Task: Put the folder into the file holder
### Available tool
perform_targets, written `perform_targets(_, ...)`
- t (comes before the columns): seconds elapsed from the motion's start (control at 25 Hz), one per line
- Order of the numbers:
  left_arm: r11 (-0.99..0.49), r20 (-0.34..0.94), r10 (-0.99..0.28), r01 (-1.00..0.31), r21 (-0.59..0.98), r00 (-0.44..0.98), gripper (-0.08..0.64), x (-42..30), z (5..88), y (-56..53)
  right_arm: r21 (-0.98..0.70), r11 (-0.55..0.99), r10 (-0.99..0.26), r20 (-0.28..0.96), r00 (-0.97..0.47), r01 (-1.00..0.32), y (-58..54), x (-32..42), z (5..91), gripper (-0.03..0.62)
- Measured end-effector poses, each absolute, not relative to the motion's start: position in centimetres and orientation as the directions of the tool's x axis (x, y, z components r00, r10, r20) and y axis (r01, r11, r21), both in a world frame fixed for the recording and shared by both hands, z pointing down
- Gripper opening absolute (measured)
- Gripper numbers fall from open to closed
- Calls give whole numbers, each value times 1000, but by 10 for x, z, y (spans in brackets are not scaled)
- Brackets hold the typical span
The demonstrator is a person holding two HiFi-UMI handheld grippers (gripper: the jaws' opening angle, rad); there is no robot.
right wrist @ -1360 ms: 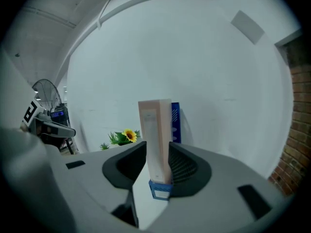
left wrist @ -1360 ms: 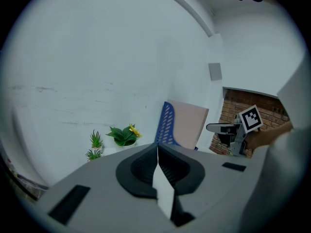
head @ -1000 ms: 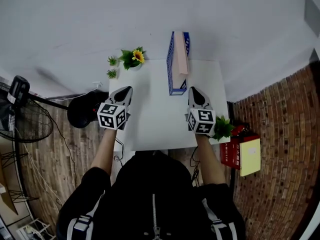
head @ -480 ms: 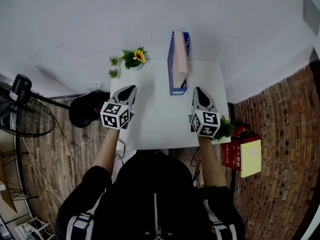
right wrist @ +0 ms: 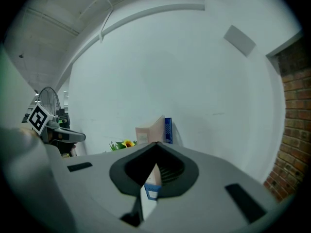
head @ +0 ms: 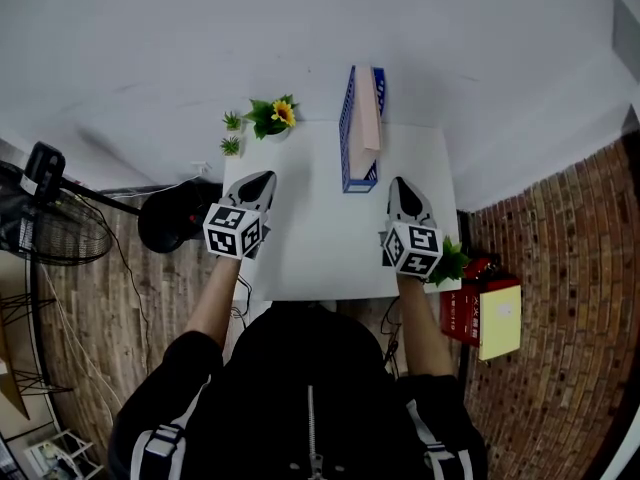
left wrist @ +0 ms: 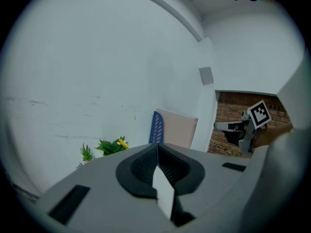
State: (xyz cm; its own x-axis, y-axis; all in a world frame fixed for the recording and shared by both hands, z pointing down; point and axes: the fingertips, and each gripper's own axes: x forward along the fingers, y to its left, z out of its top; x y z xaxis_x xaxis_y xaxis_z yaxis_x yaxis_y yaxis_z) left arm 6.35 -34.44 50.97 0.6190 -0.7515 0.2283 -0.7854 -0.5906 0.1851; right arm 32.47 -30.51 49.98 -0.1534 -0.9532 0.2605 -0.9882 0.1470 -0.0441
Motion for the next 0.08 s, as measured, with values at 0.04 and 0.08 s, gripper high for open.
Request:
perform_targets(0.04,-591,230,-751,-786,185,619,25,63,510,-344,-45,146,-953,262,-153,-988,-305,324,501,8)
perform_targets(0.08,-590,233,-750,-786,184,619,25,62,511,-344,-47,145,-952,264,-152,-988,-305,323,502,8)
